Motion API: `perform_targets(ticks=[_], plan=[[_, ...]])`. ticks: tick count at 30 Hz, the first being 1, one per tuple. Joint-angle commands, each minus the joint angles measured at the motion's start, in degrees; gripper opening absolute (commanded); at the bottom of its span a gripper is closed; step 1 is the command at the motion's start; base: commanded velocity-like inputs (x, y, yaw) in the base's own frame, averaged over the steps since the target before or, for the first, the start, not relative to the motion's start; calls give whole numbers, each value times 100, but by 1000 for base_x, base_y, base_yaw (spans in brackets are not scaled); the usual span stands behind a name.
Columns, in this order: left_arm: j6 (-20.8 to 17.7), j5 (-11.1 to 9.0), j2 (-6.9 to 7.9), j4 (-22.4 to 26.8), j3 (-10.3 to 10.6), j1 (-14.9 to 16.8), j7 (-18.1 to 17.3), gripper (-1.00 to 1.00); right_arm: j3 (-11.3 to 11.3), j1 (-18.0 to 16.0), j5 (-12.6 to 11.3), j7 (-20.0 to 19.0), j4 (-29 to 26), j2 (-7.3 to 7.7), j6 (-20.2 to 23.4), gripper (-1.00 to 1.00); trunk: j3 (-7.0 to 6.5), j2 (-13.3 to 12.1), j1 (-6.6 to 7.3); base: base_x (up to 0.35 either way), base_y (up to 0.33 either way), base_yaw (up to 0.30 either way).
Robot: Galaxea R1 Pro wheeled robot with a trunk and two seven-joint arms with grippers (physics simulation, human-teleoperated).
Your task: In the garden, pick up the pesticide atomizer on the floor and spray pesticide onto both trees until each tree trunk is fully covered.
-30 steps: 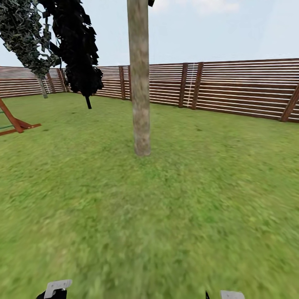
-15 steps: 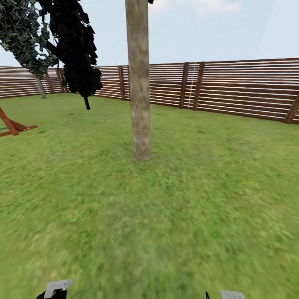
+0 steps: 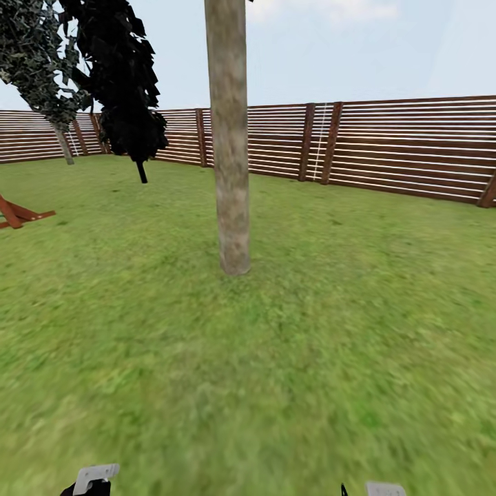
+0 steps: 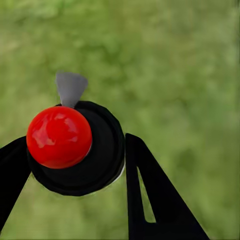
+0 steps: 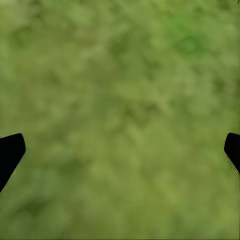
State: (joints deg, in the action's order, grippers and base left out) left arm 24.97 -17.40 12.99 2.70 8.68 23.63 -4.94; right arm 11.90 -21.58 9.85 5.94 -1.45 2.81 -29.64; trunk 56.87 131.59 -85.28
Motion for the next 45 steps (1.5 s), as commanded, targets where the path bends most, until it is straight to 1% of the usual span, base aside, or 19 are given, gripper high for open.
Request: perform_targets(ticks=[1, 15, 45], plan=[[17, -61, 2, -6, 38, 4, -28, -100, 31, -4, 61, 30, 5, 0, -15, 100, 5, 2, -3, 340, 0, 0], [17, -56, 2, -6, 38, 4, -26, -100, 31, -4, 61, 30, 8, 0, -15, 100, 5, 2, -3, 340, 7, 0], [26, -61, 4, 2, 38, 2, -38, -100, 27, -4, 61, 30, 10, -4, -15, 100, 5, 2, -3, 328, 101, 0]])
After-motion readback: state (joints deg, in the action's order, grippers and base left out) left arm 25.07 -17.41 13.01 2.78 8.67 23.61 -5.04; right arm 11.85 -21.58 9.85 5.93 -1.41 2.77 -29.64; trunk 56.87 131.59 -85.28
